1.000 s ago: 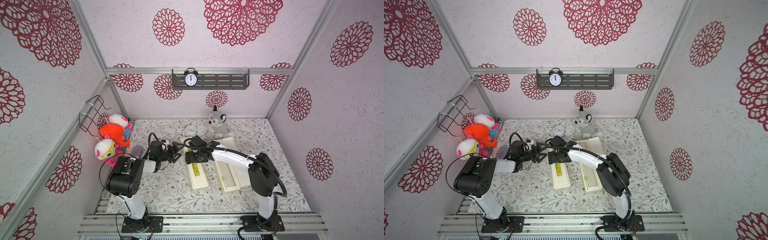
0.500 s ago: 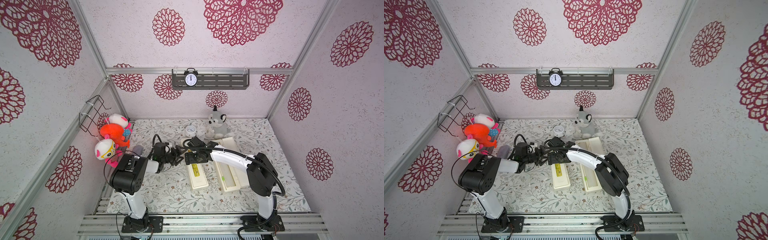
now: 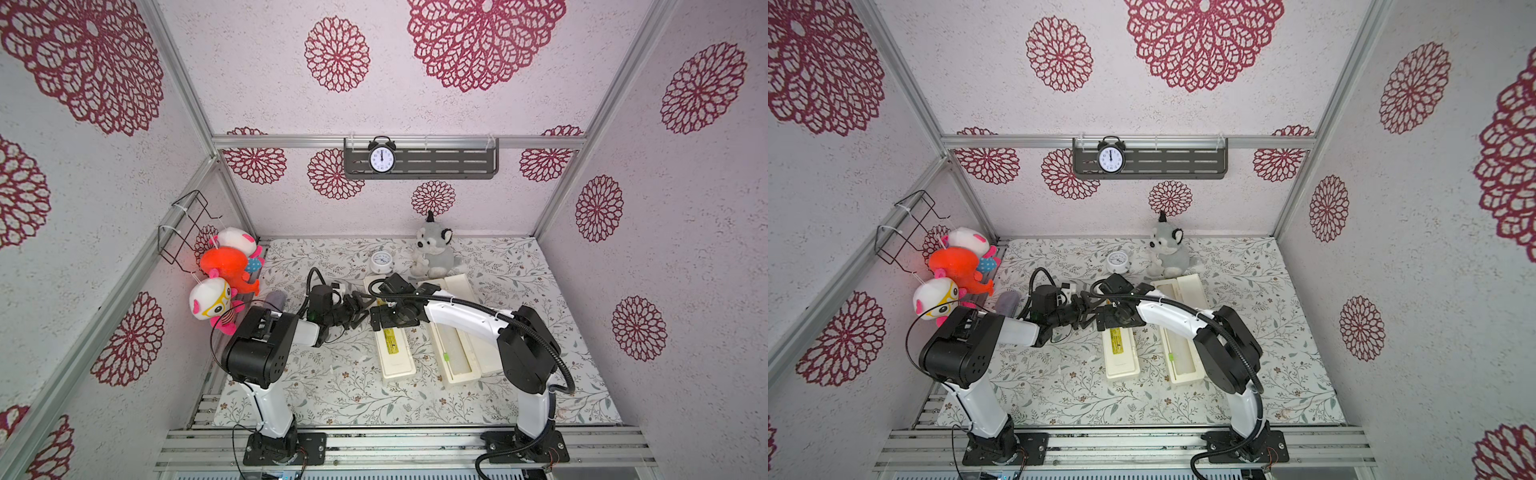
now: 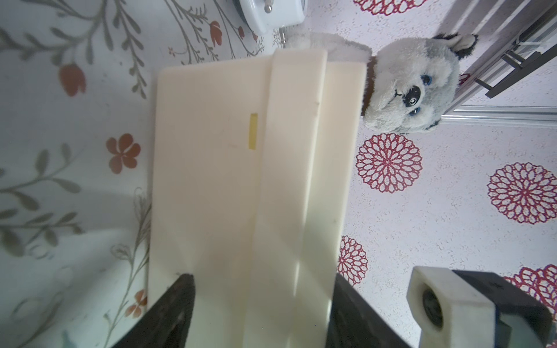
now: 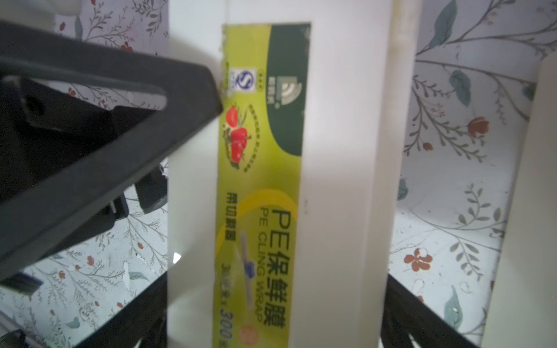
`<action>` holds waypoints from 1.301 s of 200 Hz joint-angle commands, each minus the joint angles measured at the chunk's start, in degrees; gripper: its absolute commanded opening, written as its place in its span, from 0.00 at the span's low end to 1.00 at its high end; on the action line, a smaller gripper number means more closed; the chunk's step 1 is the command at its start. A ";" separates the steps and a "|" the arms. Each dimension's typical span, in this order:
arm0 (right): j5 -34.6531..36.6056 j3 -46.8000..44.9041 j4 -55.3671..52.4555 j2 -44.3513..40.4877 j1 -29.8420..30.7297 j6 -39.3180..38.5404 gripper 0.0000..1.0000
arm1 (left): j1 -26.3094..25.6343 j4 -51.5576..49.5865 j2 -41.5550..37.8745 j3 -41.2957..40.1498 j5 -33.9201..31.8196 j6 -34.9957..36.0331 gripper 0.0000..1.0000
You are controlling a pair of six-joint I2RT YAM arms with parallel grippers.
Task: Put plastic wrap rolls into dispensers
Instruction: Close the lid on the plastic wrap cutting box.
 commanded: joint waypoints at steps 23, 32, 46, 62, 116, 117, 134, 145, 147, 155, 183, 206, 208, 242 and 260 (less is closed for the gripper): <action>-10.61 -6.10 7.75 -9.84 -3.12 0.39 0.99 | -1.48 -3.99 4.67 -2.30 -1.54 0.49 0.70; -12.46 -8.52 9.81 -10.99 -4.08 1.33 0.99 | -1.53 -3.50 4.83 -2.49 -1.45 0.31 0.70; -15.79 -13.19 14.00 -12.59 -5.54 3.14 0.99 | -1.53 -3.47 4.79 -2.86 -1.47 0.31 0.70; -19.00 -17.46 17.47 -13.45 -6.08 4.42 0.99 | -1.49 -3.57 4.49 -3.03 -1.59 0.31 0.70; -23.86 -25.82 24.78 -11.72 -6.34 8.19 0.89 | -3.51 -6.58 1.49 -4.17 -2.16 0.74 0.70; -23.98 -25.87 24.86 -11.72 -6.34 8.22 0.89 | -3.53 -6.63 1.47 -4.22 -2.16 0.74 0.70; -25.23 -26.63 26.79 -11.36 -6.52 8.98 0.84 | -4.92 -8.00 0.04 -4.91 -2.38 0.84 0.70; -25.58 -27.21 27.64 -11.32 -6.59 9.43 0.82 | -5.84 -8.49 -1.15 -5.74 -2.59 0.51 0.71; -25.59 -27.30 27.73 -11.35 -6.60 9.52 0.81 | -6.00 -8.50 -1.42 -5.82 -2.66 0.43 0.71; -25.65 -27.62 27.91 -11.25 -6.61 9.55 0.81 | -6.76 -8.61 -2.56 -6.55 -2.99 0.10 0.72; -26.14 -29.07 29.07 -11.47 -7.09 10.20 0.81 | -9.78 -10.38 -6.28 -8.56 -2.87 -0.11 0.78; -26.05 -29.69 29.54 -11.45 -7.31 10.36 0.81 | -12.39 -10.92 -8.91 -11.28 -1.41 -0.16 0.82; -26.09 -29.77 29.65 -11.43 -7.31 10.48 0.81 | -12.56 -11.02 -9.10 -11.53 -1.20 -0.18 0.81; -26.22 -30.23 31.07 -11.03 -7.53 11.57 0.79 | -16.79 -11.09 -11.88 -15.76 0.22 -1.76 0.82; -26.43 -30.21 31.53 -10.94 -7.48 11.98 0.78 | -18.98 -11.08 -11.52 -16.84 1.08 -2.62 0.80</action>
